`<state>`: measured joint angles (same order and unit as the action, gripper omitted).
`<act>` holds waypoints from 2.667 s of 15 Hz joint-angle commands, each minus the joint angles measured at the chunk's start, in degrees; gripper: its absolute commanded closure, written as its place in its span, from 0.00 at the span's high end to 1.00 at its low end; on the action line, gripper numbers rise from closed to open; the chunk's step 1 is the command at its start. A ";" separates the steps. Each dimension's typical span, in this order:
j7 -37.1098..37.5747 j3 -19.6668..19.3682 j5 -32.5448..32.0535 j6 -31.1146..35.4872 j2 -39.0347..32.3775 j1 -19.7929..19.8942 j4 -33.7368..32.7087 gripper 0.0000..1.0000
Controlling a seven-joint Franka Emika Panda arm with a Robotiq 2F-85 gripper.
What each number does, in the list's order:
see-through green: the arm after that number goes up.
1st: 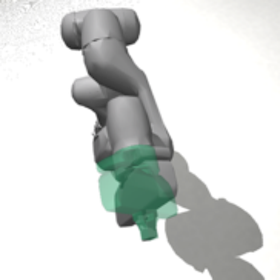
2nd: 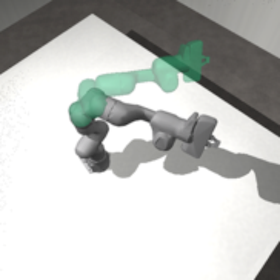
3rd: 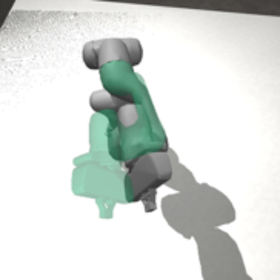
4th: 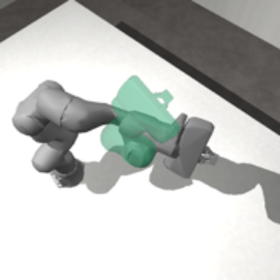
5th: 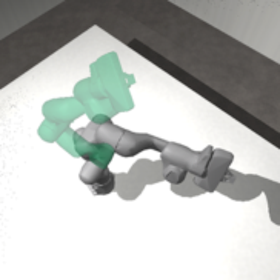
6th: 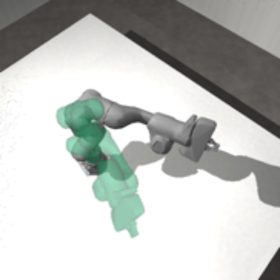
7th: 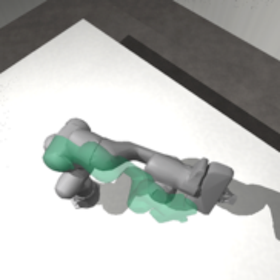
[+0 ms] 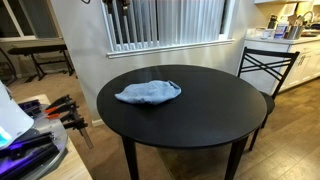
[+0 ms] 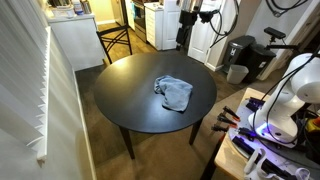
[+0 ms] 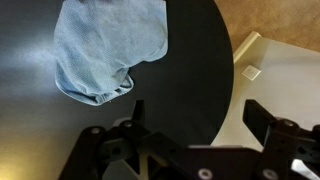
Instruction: Use the blue cloth to wipe the table
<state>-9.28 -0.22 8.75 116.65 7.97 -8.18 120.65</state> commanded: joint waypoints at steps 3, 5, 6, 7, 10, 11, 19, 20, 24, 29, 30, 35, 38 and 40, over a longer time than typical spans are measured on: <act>-0.15 1.04 1.31 14.10 -15.29 2.92 -5.22 1.00; 1.13 0.84 -0.50 15.97 -18.51 3.89 -6.29 1.00; 1.82 0.61 -1.26 15.46 -19.87 4.37 -6.96 1.00; 1.06 0.63 -1.26 12.67 -21.10 4.99 -7.96 1.00; -1.94 0.89 -2.10 1.31 -23.41 6.54 -10.31 1.00; -2.20 0.89 -2.74 -1.31 -23.89 6.71 -11.07 1.00; -0.38 1.15 -2.31 0.22 -23.87 6.69 -10.49 1.00; -0.38 1.15 -2.31 0.22 -23.87 6.69 -10.49 1.00; -1.64 1.45 -1.51 6.41 -29.02 6.97 -10.28 1.00; -3.59 3.42 2.05 17.25 -43.57 9.63 -13.24 1.00; -2.39 3.16 1.28 19.67 -46.48 9.83 -14.00 1.00; 0.36 0.96 -4.01 25.65 -54.40 9.18 -18.21 1.00; 1.03 0.03 -7.15 26.11 -56.36 8.40 -20.40 1.00; 0.96 -0.44 -9.09 25.02 -57.26 7.98 -21.72 1.00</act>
<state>-9.69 0.19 2.80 142.01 -48.15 0.65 100.58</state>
